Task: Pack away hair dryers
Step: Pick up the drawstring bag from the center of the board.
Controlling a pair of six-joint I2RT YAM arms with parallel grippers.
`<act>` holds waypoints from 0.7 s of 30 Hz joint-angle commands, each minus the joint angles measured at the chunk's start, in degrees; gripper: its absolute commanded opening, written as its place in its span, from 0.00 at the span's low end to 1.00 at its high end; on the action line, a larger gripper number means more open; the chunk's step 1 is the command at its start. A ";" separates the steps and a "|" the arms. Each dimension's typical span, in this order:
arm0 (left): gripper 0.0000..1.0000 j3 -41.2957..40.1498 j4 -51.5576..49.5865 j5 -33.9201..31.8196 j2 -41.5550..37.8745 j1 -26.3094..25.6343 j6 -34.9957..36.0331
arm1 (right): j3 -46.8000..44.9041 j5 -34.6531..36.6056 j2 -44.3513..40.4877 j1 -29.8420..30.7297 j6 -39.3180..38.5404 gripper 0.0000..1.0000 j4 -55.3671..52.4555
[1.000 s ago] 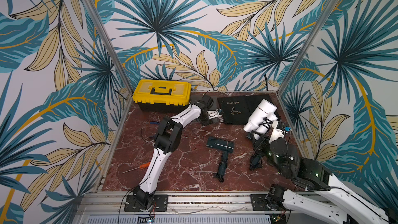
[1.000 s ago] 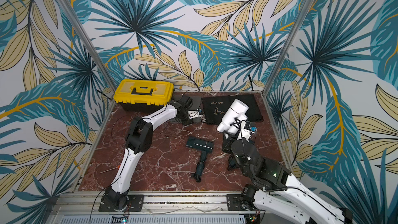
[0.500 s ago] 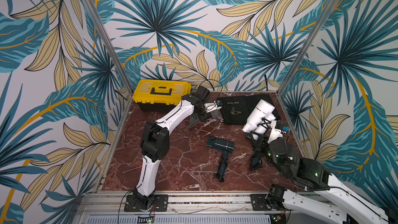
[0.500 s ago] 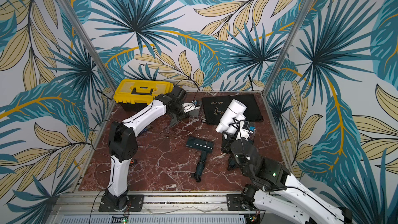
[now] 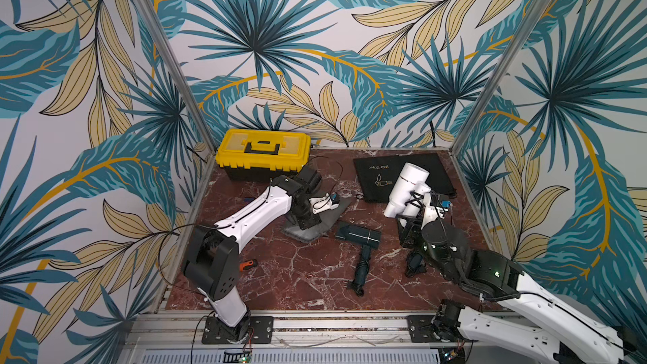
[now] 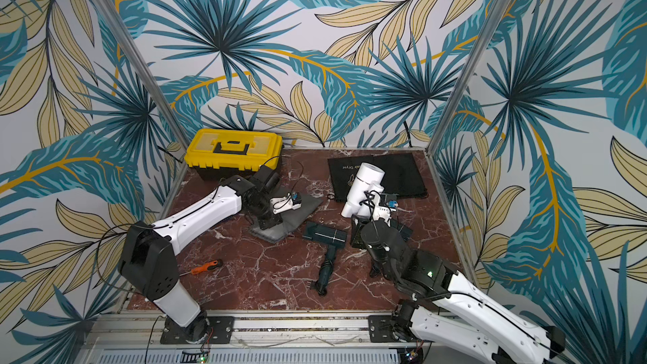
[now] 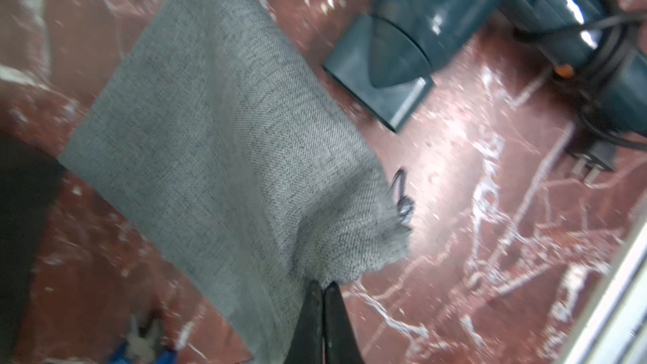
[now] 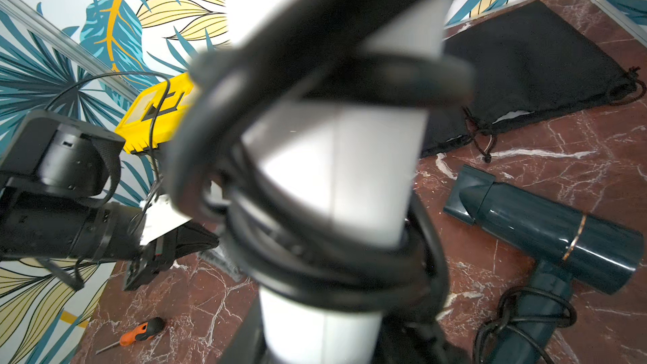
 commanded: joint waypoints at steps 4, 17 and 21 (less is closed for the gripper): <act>0.00 -2.99 -1.30 3.08 -0.70 -0.55 -2.80 | 1.54 -0.59 0.58 -0.17 -1.88 0.00 5.20; 0.00 24.41 -8.79 10.48 10.73 -1.33 -13.29 | 10.67 -24.15 5.79 -0.16 -6.66 0.00 -5.81; 0.00 31.68 -10.88 11.96 13.69 -1.38 -16.01 | 8.98 -33.35 6.19 -0.13 -5.40 0.00 -6.22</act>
